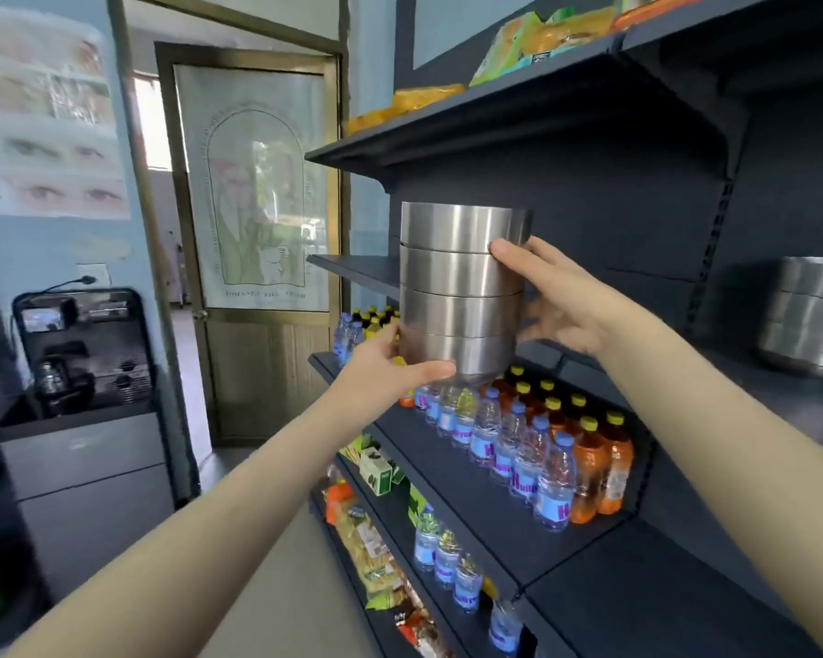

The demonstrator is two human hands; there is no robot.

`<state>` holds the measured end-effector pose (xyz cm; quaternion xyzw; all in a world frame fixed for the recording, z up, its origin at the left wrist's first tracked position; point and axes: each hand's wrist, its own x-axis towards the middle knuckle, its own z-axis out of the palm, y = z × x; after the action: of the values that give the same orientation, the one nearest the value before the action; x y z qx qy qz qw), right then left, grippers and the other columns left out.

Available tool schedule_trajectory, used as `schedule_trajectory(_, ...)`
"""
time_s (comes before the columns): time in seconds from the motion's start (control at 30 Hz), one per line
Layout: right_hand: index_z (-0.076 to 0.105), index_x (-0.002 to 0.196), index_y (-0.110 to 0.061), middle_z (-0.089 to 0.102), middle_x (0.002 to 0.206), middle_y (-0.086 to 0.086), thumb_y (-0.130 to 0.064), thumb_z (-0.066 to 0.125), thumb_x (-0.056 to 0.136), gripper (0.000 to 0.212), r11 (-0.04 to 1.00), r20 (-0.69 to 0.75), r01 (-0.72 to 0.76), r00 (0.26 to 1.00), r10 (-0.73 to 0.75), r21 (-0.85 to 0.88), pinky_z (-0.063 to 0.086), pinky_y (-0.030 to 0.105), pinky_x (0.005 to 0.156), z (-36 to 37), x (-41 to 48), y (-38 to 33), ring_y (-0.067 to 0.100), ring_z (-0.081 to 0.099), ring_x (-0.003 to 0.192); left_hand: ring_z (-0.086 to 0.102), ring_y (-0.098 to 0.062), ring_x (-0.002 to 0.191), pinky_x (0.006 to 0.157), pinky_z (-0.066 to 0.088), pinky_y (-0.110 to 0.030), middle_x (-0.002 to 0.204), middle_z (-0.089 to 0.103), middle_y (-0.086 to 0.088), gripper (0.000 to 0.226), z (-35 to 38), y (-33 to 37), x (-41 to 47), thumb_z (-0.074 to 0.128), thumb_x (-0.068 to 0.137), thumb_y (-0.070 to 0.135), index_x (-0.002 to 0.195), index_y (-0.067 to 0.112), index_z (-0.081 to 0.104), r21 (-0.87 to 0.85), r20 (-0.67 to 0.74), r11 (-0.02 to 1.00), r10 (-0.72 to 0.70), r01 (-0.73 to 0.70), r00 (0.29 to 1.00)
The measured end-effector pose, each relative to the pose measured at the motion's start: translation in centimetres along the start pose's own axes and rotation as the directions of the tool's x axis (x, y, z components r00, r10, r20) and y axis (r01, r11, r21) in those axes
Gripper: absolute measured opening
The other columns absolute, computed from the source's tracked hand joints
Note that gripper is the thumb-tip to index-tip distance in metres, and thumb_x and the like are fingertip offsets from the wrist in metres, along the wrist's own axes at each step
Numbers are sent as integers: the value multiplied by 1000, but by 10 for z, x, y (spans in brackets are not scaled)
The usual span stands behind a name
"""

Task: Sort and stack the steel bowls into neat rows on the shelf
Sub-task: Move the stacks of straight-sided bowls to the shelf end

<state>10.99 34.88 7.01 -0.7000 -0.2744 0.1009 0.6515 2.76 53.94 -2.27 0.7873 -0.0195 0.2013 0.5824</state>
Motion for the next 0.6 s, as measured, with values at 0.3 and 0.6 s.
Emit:
schedule_trajectory(0.3, 52, 130, -31, 63, 120, 0, -47, 75, 75, 61, 1000, 84, -3, 996, 2, 16, 59, 45, 69, 93, 155, 20, 30, 63, 107, 65, -6, 108, 96, 49, -27, 116, 69, 12, 59, -114, -72, 95, 86, 65, 42, 118, 30, 62, 47, -116, 999, -22, 27, 993)
schedule_trajectory(0.6, 57, 117, -28, 64, 116, 2, -48, 71, 78, 46, 1000, 24, 6, 1000, -6, 15, 59, 45, 64, 197, 312, 42, 30, 65, 101, 67, 2, 92, 78, 50, -18, 103, 74, 13, 43, -254, -149, 223, 82, 73, 30, 113, 25, 64, 35, -53, 999, 29, -27, 998)
